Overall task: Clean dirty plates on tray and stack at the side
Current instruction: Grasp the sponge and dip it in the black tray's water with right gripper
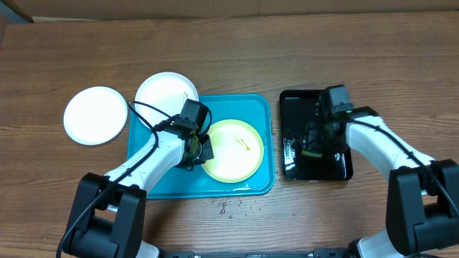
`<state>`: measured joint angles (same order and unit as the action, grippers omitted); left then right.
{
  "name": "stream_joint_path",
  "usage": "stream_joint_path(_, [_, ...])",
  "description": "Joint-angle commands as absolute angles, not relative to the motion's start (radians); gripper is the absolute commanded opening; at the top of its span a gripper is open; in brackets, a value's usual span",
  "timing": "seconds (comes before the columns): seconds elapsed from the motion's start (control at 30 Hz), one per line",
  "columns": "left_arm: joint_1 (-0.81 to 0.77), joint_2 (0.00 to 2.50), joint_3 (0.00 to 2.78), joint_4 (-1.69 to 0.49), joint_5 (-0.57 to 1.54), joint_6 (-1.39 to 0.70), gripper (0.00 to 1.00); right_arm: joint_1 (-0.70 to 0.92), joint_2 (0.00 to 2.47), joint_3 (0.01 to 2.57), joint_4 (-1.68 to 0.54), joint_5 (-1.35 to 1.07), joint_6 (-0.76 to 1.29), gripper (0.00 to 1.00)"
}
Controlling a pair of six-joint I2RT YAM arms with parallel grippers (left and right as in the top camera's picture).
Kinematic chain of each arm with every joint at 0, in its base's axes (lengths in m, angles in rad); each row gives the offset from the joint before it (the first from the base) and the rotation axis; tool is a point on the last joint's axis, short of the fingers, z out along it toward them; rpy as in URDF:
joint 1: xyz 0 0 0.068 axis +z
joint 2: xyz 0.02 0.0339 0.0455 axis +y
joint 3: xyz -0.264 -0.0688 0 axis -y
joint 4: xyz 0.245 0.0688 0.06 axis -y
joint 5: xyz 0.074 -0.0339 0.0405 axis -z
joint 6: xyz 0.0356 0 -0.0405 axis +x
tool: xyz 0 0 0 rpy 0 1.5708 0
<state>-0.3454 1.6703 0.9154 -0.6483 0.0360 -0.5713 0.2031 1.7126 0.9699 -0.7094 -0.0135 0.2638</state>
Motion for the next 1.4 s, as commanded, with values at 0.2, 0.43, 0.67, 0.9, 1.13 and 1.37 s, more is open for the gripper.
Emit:
stream_joint_path(0.2, [-0.349,1.676,0.91,-0.653,0.033,-0.591,0.05,0.256,1.713,0.94,-0.696,0.085,0.291,0.46])
stream_joint_path(0.43, [-0.349,1.676,0.91,-0.648,0.026,-0.591,0.05,0.255,1.67,1.084,-0.826,0.085,0.235,0.6])
stream_joint_path(0.67, [-0.349,1.676,0.91,-0.65,0.026,-0.591,0.05,0.255,1.653,1.151,-0.896,0.051,0.236,0.17])
stream_joint_path(0.9, [-0.349,1.676,0.91,-0.65,0.026,-0.591,0.04,0.255,1.657,0.998,-0.762,0.051,0.239,0.04])
stream_joint_path(1.13, [-0.349,1.676,0.91,-0.65,0.026,-0.591,0.04,0.255,1.668,0.819,-0.525,0.045,0.239,0.04])
stream_joint_path(1.37, [-0.349,1.676,0.91,-0.65,0.026,-0.591,0.04,0.255,1.65,0.972,-0.651,0.039,0.234,0.04])
